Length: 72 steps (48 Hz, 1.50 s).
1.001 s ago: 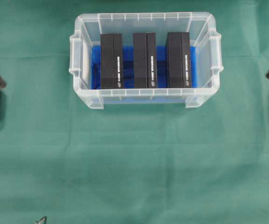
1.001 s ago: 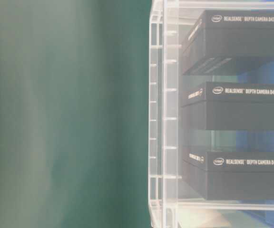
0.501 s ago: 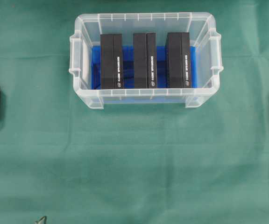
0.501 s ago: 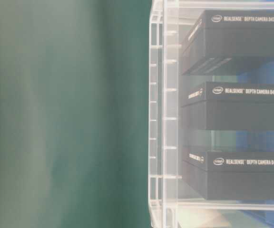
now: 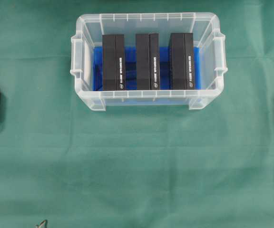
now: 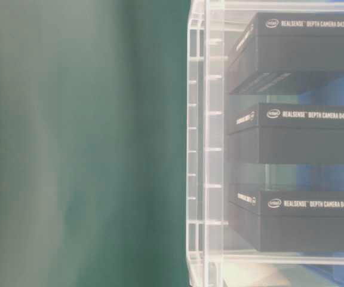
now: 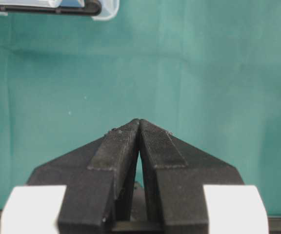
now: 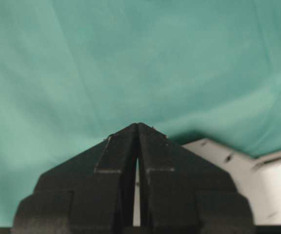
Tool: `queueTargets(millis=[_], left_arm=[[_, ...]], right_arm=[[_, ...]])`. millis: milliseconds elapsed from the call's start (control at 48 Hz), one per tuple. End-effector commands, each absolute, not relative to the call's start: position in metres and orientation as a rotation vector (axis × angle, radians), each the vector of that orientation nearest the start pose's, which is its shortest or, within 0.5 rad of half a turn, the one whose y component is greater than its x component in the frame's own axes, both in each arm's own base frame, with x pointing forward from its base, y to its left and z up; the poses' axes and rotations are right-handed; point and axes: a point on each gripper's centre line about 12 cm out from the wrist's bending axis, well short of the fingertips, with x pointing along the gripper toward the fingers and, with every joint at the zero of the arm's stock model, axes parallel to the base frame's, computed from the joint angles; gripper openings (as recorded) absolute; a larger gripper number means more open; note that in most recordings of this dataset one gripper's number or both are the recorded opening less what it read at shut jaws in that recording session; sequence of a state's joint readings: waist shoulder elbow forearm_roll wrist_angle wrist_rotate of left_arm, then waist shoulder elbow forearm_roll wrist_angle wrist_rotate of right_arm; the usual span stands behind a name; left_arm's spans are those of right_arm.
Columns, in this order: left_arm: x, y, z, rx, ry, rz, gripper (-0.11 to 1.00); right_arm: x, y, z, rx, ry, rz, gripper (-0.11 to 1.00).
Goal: Take the box out of the case with the right arm.
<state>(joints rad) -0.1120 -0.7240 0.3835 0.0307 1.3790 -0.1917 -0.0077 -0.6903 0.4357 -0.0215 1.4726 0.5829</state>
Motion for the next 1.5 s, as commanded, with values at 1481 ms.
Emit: queueTargets(millis=[1481], left_arm=[[0.188,-0.018,0.398,-0.097,1.016,0.018,0.00]], right_arm=[[0.182,-0.098,0.352,1.111,0.997,-1.155,0.00]])
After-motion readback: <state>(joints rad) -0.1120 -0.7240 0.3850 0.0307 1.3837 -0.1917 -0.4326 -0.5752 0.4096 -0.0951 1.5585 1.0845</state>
